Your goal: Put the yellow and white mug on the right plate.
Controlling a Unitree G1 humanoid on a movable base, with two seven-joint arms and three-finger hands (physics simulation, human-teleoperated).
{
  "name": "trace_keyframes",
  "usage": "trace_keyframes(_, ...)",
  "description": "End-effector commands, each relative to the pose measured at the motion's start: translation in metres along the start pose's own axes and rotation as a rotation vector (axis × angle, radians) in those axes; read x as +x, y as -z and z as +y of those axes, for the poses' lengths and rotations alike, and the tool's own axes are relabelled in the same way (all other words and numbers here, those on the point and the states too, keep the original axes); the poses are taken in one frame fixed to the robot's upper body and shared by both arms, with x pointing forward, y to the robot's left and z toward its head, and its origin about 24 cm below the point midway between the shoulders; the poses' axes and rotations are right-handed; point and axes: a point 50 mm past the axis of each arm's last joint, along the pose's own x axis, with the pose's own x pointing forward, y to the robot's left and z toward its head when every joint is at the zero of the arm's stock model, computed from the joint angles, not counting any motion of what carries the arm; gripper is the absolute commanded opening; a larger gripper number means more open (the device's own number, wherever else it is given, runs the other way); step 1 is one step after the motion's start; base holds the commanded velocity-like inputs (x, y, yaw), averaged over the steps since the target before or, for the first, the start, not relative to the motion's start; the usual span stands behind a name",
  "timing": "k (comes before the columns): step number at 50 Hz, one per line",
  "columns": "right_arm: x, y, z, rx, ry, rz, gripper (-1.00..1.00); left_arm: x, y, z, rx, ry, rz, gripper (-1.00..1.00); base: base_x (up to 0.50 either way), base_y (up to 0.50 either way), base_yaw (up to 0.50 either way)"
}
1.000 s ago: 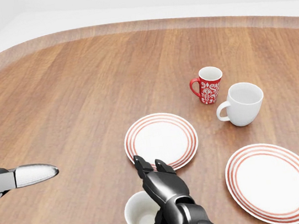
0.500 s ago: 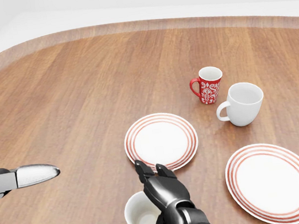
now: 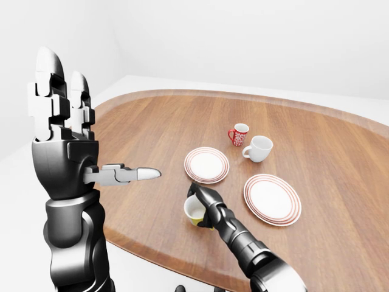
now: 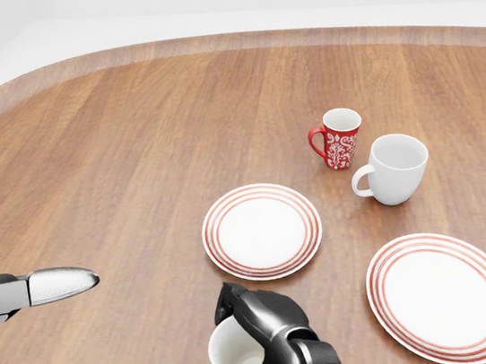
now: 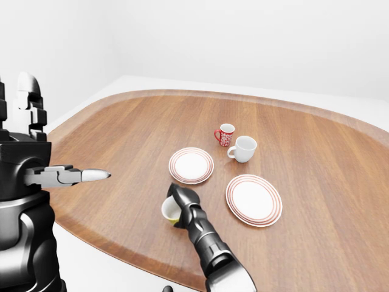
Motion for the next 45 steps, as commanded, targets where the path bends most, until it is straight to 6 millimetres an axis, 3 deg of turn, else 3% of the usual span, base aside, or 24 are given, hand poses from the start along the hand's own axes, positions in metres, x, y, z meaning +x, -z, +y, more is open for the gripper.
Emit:
trace_keyframes(1, 0.0, -0.004, -0.014, 0.021, 0.069, -0.009, -1.0, 0.0, 0.001, 0.001, 0.0, -0.001, 0.005, 1.0, 0.0, 0.0, 0.0)
trace_keyframes(12, -0.013, -0.03, -0.055, 0.041, 0.113, -0.124, -1.0, 0.0, -0.001, 0.001, 0.0, -0.003, -0.007, 1.0, 0.0, 0.0, 0.0)
trace_keyframes(15, -0.013, -0.028, -0.066, 0.046, 0.13, -0.128, -1.0, 0.001, 0.0, 0.002, 0.001, -0.004, -0.001, 1.0, 0.0, 0.0, 0.0)
trace_keyframes(23, -0.007, 0.003, -0.083, 0.082, 0.166, -0.032, -1.0, 0.0, 0.002, 0.001, 0.002, -0.003, 0.008, 1.0, 0.0, 0.0, 0.0)
trace_keyframes(31, -0.007, 0.031, -0.116, 0.106, 0.225, 0.049, -1.0, -0.001, 0.003, 0.0, 0.002, -0.001, 0.014, 1.0, 0.0, 0.0, 0.0)
trace_keyframes(45, -0.012, 0.066, -0.152, 0.159, 0.287, 0.128, -1.0, -0.001, 0.004, 0.001, 0.006, -0.002, 0.019, 1.0, 0.0, 0.0, 0.0)
